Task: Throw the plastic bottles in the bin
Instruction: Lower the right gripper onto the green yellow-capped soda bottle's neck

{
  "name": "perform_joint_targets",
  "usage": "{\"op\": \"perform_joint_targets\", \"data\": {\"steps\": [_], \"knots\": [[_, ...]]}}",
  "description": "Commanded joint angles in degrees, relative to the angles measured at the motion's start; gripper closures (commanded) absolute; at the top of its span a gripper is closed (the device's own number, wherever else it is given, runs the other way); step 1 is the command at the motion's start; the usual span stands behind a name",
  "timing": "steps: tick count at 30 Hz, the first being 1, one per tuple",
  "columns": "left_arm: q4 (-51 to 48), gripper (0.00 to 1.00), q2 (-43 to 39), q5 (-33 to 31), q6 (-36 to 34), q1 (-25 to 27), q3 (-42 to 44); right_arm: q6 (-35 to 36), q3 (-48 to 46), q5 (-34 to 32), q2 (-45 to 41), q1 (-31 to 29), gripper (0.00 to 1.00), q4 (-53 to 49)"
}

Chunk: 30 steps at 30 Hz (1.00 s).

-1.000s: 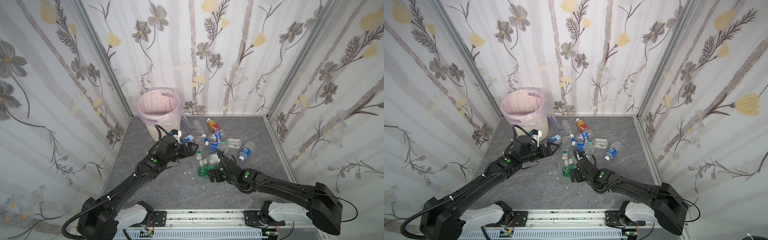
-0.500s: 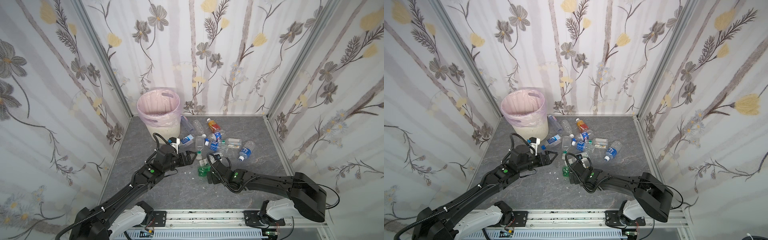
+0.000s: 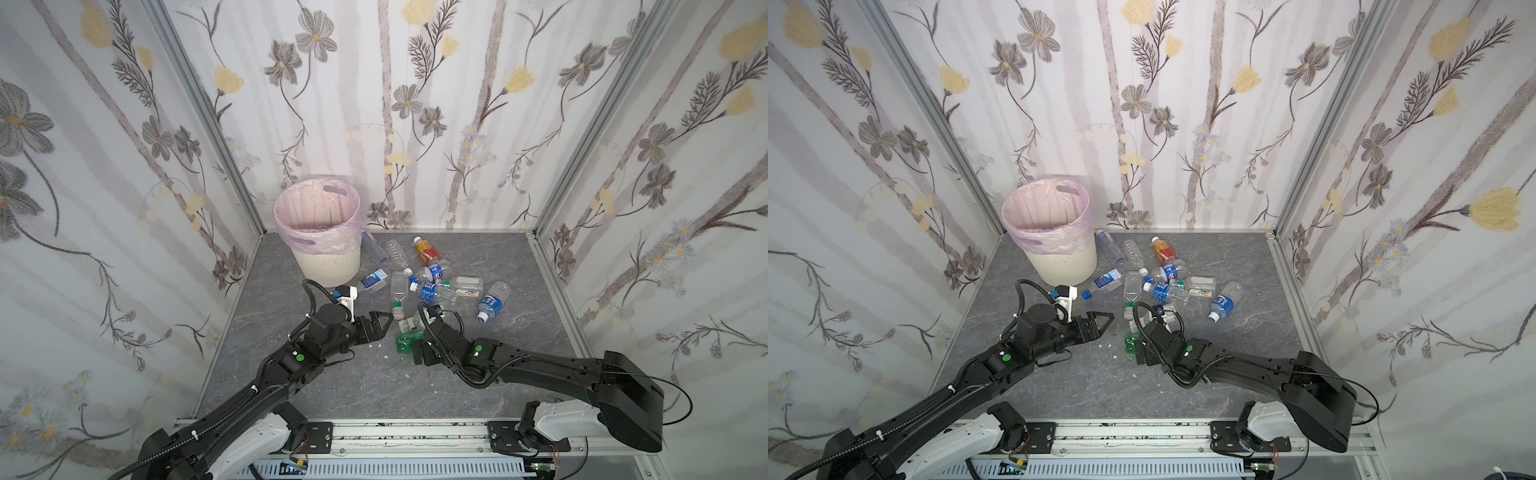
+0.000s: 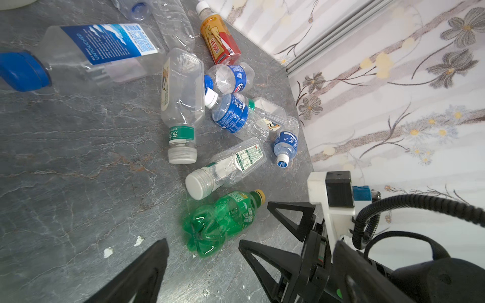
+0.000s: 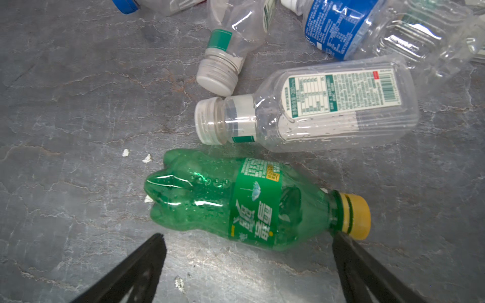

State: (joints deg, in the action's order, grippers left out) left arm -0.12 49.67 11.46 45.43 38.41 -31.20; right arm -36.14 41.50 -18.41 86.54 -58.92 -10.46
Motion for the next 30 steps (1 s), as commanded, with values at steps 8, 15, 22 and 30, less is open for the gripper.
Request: {"op": "perform_joint_targets", "data": {"steps": [8,15,22,30], "knots": [[2.5,0.0,-4.86,-1.91,6.08,0.88,2.48,6.93,3.73,1.42,6.44,-0.01,0.0,-0.21],[2.58,0.0,-4.26,-0.06,7.69,1.05,1.8,7.49,3.55,3.39,8.02,-0.19,0.0,0.38],[2.5,0.0,-6.25,-0.91,8.02,1.23,3.23,6.13,3.8,5.33,7.55,-1.28,0.0,-0.82],[2.49,0.0,-5.34,-0.39,8.07,1.3,3.66,7.6,4.48,1.81,2.34,-1.1,0.0,-3.78]]}}
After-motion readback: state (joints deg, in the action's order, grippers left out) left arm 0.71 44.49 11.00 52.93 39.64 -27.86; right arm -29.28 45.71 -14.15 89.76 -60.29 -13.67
